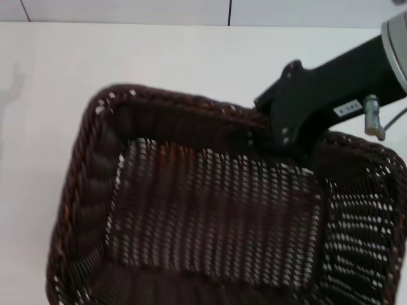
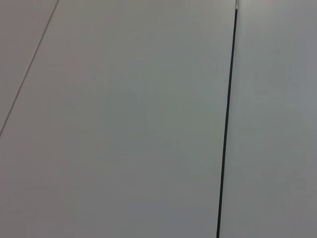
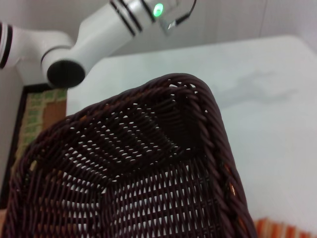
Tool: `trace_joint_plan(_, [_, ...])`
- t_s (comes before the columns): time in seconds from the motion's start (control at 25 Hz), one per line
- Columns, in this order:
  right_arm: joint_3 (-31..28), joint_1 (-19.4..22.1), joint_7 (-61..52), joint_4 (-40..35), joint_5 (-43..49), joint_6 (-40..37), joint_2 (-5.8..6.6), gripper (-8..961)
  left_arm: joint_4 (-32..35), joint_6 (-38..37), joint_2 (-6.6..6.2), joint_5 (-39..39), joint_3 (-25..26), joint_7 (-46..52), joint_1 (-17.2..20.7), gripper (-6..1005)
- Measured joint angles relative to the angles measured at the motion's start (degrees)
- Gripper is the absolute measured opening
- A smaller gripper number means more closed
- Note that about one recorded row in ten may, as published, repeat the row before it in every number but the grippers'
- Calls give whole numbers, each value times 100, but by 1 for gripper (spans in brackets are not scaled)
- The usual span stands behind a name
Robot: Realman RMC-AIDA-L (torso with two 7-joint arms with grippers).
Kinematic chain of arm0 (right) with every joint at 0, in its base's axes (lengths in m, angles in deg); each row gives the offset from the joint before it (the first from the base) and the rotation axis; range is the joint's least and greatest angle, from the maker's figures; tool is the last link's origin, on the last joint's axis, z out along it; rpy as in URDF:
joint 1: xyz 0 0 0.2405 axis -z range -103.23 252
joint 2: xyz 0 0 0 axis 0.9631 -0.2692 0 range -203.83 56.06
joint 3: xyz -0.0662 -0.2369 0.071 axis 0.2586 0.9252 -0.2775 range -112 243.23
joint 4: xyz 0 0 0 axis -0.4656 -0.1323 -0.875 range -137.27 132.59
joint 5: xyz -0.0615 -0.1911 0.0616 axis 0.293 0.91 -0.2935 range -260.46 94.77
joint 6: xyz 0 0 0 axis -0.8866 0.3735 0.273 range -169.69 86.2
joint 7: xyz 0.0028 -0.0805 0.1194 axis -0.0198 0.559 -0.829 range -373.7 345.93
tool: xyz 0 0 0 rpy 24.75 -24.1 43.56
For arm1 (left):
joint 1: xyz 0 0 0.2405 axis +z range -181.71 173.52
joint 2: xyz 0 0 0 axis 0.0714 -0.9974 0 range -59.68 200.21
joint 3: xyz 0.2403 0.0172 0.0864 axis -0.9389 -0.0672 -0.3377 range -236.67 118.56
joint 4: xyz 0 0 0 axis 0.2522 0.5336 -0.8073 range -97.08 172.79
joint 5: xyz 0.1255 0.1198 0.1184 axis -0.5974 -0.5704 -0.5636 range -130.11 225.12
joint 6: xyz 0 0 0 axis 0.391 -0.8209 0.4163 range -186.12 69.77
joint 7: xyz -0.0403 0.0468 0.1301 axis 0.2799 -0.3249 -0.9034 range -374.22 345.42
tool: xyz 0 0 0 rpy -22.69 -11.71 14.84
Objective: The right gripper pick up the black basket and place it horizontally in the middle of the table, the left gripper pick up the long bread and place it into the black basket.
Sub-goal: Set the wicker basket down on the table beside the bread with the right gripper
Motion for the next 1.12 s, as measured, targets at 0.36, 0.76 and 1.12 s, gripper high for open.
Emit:
trace_joint_plan(0.36, [382, -409, 355, 946, 285, 66, 112, 148, -13, 0, 19, 4, -28, -2, -9, 846])
trace_joint_plan(0.76, [566, -959, 1002, 2252, 847, -245, -12, 150, 31, -41, 33, 13, -145, -2, 2, 846])
trace_joint_plan(1.12, [1050, -1155, 1044, 2816, 1163, -703, -11, 149, 57, -70, 33, 19, -155, -2, -23, 846])
